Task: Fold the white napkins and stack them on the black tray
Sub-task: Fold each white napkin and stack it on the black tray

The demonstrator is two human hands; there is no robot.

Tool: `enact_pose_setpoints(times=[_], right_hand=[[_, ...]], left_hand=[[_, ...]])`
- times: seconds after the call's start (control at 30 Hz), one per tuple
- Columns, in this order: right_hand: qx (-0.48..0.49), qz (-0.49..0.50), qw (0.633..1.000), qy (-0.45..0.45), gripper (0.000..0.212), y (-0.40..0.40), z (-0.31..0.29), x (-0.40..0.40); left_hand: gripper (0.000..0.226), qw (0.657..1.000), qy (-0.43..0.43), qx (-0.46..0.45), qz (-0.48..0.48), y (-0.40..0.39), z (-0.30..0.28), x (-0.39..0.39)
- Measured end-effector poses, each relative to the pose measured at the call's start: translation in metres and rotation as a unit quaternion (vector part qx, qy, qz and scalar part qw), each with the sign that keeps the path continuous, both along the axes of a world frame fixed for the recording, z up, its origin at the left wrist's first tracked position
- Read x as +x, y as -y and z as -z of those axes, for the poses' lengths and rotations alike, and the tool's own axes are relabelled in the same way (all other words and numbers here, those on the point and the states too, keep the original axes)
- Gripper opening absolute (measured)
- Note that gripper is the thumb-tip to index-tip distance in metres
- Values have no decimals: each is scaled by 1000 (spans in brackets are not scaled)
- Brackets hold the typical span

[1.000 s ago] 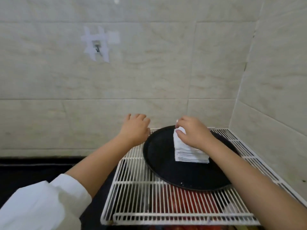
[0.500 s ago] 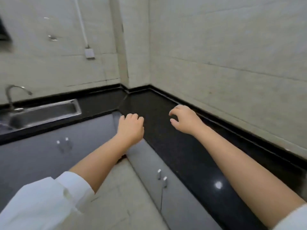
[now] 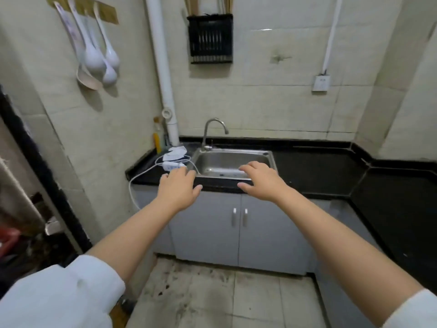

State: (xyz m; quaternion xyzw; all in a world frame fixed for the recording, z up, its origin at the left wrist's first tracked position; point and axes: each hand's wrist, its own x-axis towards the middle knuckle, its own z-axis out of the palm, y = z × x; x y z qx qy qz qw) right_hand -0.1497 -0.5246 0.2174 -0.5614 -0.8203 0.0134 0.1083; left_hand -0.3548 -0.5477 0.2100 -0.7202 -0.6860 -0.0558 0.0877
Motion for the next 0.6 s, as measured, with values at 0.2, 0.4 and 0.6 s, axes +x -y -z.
enact_pose_setpoints(times=[0.2, 0.4, 0.6], right_hand=[[10, -72, 996, -44, 53, -173, -7, -106], [-40, -130, 991, -16, 53, -308, 25, -206], [-110, -76, 991, 3, 48, -433, 57, -248]], left_hand=[[46, 996, 24, 11, -83, -132, -10, -95], [48, 987, 53, -30, -149, -248, 25, -191], [45, 979, 67, -91, -169, -368, 55, -243]])
